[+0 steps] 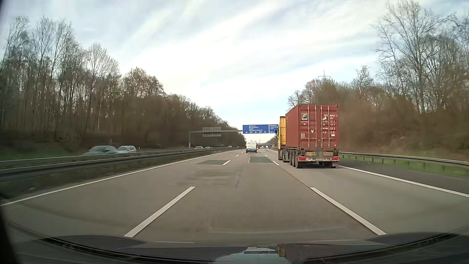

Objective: Follow the waypoints while adhering to traffic rules and regulations

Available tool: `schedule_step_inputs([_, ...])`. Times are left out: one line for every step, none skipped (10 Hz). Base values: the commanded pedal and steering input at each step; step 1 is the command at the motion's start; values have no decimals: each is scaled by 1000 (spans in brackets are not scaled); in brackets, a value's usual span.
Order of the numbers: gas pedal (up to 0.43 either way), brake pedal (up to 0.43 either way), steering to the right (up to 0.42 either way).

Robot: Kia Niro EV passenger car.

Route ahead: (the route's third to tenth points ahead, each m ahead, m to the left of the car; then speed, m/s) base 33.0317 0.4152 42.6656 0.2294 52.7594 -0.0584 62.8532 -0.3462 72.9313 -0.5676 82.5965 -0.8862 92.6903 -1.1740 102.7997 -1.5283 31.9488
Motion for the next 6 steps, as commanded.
schedule_step_inputs([79,0,2])
schedule_step_inputs([79,0,3])
schedule_step_inputs([87,0,3])
schedule_step_inputs([87,0,2])
schedule_step_inputs([87,0,2])
schedule_step_inputs([110,0,2])
